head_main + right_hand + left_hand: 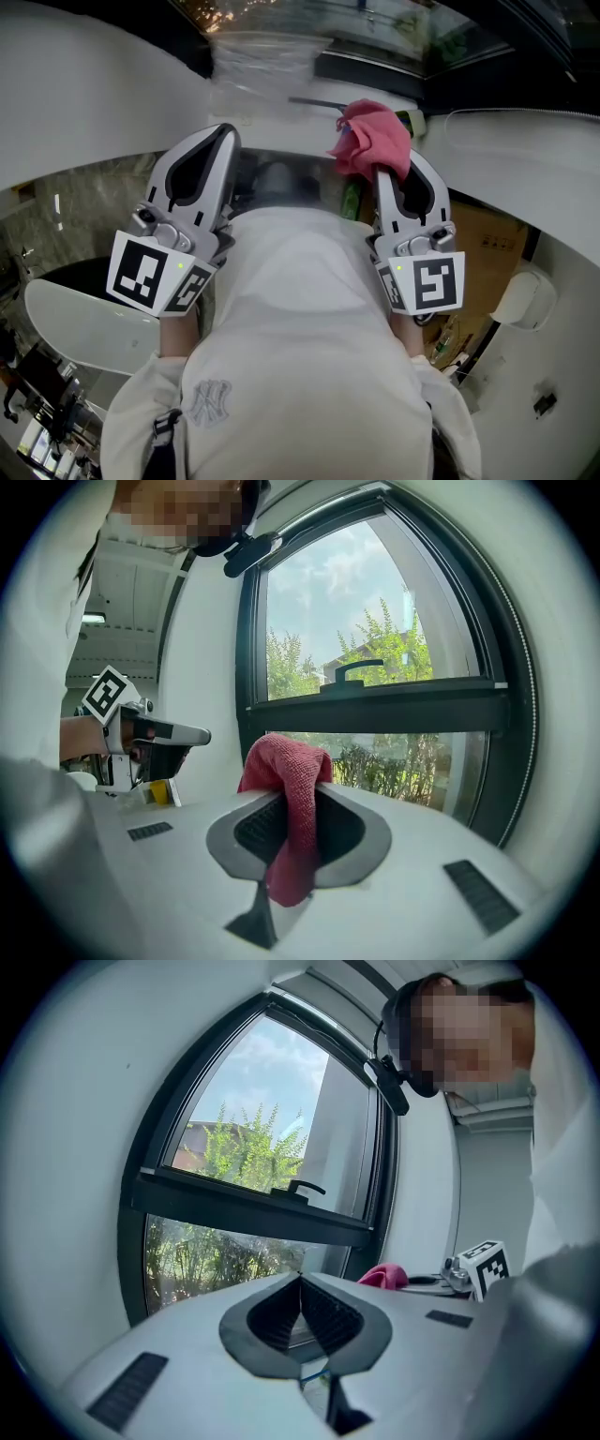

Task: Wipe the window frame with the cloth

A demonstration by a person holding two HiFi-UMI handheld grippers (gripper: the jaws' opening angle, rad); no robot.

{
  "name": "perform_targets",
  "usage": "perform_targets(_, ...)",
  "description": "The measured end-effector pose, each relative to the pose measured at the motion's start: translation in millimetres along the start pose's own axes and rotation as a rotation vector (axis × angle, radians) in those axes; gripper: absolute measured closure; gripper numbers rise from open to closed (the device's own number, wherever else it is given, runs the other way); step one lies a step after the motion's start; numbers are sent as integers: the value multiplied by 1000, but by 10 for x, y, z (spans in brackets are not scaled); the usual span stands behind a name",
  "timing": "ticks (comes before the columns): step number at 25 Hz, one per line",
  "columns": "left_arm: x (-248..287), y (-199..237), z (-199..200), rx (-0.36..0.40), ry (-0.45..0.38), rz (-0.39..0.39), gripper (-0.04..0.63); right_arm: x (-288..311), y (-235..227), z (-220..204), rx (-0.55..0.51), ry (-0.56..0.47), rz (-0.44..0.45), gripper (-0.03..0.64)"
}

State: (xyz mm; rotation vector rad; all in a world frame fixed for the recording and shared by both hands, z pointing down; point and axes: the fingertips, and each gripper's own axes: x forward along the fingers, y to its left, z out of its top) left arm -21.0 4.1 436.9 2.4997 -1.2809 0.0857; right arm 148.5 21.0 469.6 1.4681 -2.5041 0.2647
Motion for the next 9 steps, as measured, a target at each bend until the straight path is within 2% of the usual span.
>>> perform_targets(9, -16, -69, -112, 17, 54, -23, 586, 5, 56, -44, -21, 28, 29, 557)
